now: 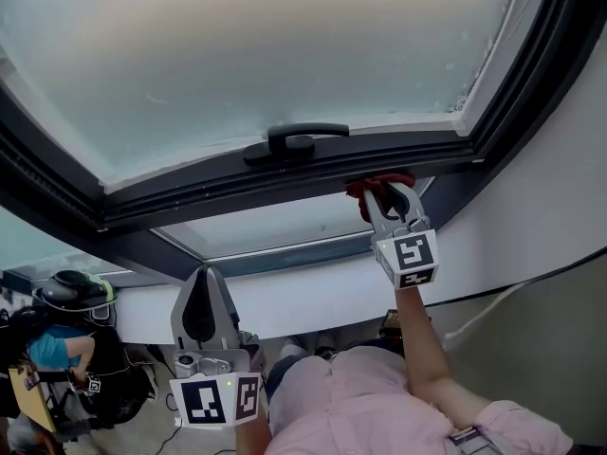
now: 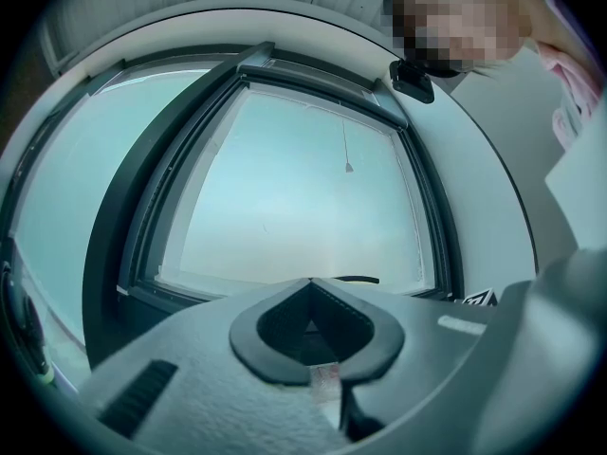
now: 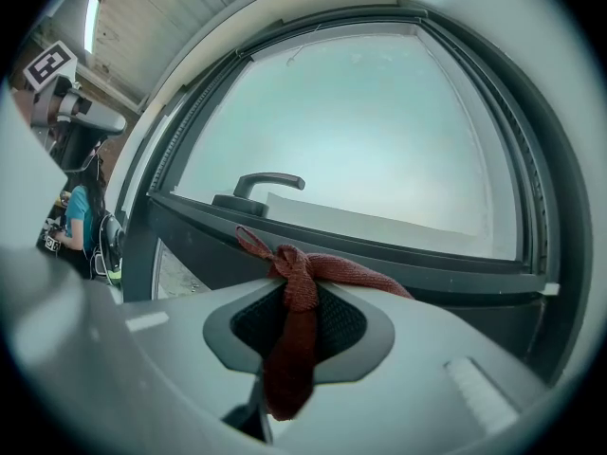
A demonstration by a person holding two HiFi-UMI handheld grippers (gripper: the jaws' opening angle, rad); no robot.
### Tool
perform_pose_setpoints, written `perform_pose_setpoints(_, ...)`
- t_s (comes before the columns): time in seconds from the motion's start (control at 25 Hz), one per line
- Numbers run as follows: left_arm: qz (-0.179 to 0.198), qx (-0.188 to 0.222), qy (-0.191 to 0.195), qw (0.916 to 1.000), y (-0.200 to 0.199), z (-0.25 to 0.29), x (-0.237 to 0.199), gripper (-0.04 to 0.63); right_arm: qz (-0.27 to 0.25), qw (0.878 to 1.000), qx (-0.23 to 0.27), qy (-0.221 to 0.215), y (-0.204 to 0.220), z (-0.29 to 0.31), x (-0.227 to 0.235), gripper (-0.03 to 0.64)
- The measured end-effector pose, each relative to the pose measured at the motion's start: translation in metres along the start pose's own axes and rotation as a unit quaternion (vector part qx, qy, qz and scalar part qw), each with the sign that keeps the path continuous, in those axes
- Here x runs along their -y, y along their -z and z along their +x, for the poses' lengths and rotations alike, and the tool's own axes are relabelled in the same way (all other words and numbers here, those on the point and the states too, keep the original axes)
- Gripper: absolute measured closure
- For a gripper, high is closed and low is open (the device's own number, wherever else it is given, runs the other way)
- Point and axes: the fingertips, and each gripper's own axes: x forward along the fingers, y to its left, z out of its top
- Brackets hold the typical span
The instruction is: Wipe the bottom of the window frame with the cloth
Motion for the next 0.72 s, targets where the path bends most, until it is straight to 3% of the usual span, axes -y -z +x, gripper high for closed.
perform_pose_setpoints(0.72, 0.002, 0.004, 0.004, 1.0000, -0.005, 0.001, -0.004, 0.601, 0.015, 0.998, -0.015, 0.056, 0.009, -0.013, 0.041, 0.540)
